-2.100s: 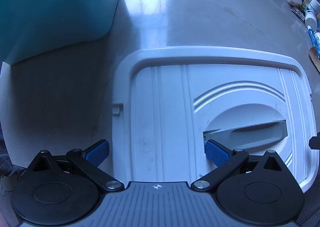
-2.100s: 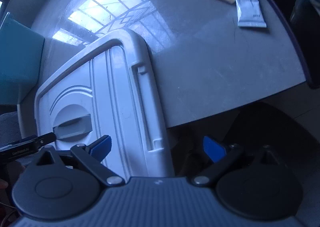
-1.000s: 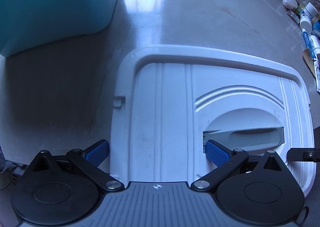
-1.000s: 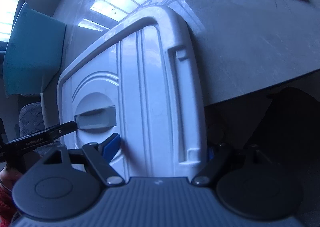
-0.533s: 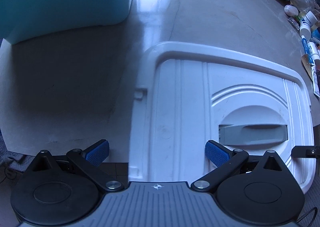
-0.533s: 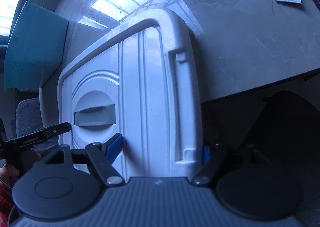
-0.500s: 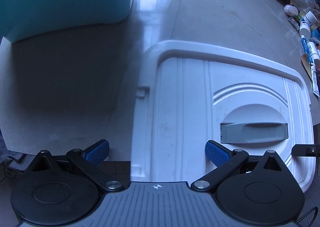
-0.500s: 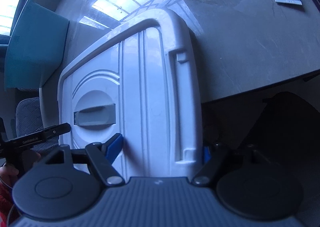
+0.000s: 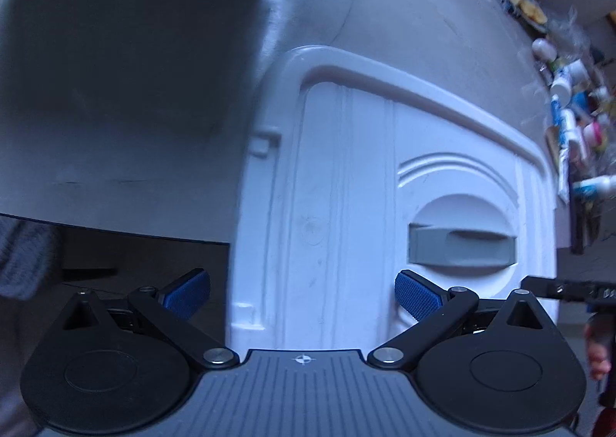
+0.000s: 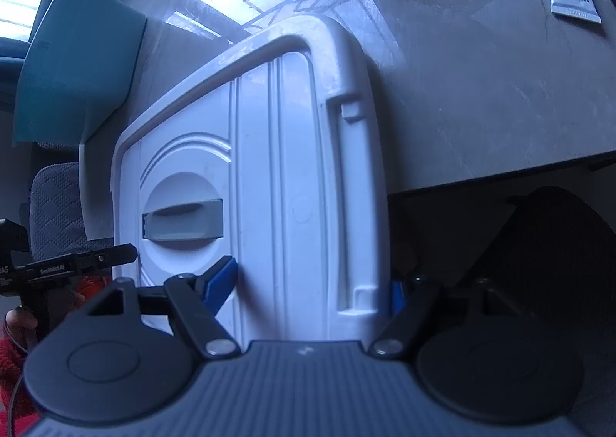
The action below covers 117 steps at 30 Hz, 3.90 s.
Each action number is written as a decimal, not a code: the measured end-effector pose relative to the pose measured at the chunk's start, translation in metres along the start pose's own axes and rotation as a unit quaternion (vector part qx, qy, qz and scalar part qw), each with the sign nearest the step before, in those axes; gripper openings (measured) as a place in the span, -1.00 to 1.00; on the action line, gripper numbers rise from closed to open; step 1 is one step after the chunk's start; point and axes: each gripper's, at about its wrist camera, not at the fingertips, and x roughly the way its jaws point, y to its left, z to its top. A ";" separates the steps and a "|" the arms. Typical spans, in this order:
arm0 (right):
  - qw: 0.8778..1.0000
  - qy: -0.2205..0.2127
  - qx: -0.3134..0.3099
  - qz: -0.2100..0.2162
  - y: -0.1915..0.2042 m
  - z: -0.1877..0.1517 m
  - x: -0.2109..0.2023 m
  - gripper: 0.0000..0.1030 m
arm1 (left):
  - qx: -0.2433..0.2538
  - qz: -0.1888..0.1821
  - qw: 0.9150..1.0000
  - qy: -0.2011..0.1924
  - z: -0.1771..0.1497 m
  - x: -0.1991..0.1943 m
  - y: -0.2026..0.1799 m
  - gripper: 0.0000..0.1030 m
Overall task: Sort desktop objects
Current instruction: 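Lift the white lid up onto its edge with both grippers, then carry the raised lid over the teal bin with both grippers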
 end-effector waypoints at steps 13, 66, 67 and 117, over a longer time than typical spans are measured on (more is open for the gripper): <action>1.000 0.000 -0.004 0.001 -0.018 -0.006 -0.005 0.47 | 0.016 -0.041 0.999 -0.008 -0.025 0.007 -0.021 1.00; 0.994 -0.055 -0.079 0.048 0.058 -0.072 -0.024 0.48 | 0.040 0.014 0.991 -0.129 -0.104 -0.145 0.048 0.97; 0.994 -0.054 -0.079 0.048 0.063 -0.075 -0.022 0.48 | 0.039 0.014 0.991 -0.130 -0.107 -0.150 0.054 0.97; 0.981 -0.081 -0.148 0.095 0.244 -0.089 -0.047 0.49 | 0.006 0.069 0.971 -0.230 -0.082 -0.351 0.162 0.97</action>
